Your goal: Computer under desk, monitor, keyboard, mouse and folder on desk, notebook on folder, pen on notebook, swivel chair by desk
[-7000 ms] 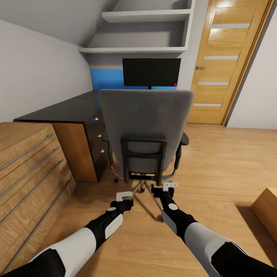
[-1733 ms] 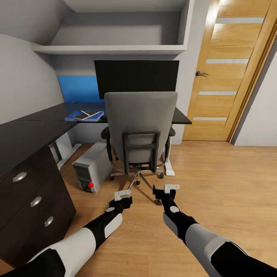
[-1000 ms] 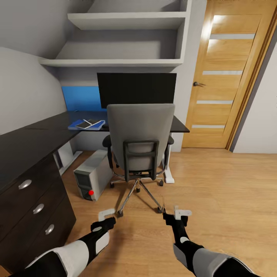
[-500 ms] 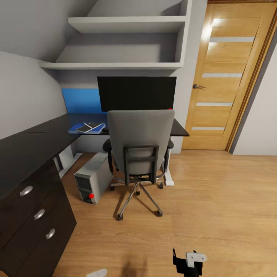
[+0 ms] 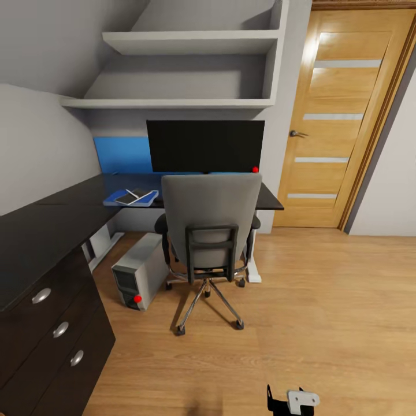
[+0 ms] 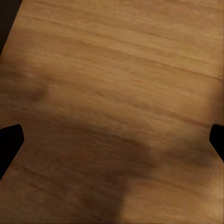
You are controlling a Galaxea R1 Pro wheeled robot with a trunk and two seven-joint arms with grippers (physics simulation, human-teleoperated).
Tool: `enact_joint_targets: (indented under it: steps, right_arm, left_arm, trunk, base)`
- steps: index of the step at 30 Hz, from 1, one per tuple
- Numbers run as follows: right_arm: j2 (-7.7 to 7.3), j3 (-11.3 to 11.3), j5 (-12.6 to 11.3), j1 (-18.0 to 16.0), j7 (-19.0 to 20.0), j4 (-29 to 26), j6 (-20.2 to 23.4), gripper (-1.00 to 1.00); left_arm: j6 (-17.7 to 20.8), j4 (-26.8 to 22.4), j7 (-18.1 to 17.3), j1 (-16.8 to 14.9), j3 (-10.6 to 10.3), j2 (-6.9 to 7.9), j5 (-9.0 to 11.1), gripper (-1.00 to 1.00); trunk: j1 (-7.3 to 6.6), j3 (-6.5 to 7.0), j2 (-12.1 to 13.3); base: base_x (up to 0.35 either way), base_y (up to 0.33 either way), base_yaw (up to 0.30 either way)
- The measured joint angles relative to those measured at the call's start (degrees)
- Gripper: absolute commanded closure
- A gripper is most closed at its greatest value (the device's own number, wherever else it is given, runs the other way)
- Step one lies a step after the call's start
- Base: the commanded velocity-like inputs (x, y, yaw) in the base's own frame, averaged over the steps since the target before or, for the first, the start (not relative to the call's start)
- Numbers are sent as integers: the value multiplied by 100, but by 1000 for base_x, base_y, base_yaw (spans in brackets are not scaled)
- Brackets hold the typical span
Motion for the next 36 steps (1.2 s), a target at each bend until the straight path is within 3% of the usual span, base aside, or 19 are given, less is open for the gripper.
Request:
enact_joint_targets:
  steps: [36]
  right_arm:
    - [4,-4,0,9,5,4,1,-100]
  left_arm:
    - [70,4,-9,0,0,29,23,-100]
  trunk:
    - [-791,646,1444]
  base:
    - [0,0,0]
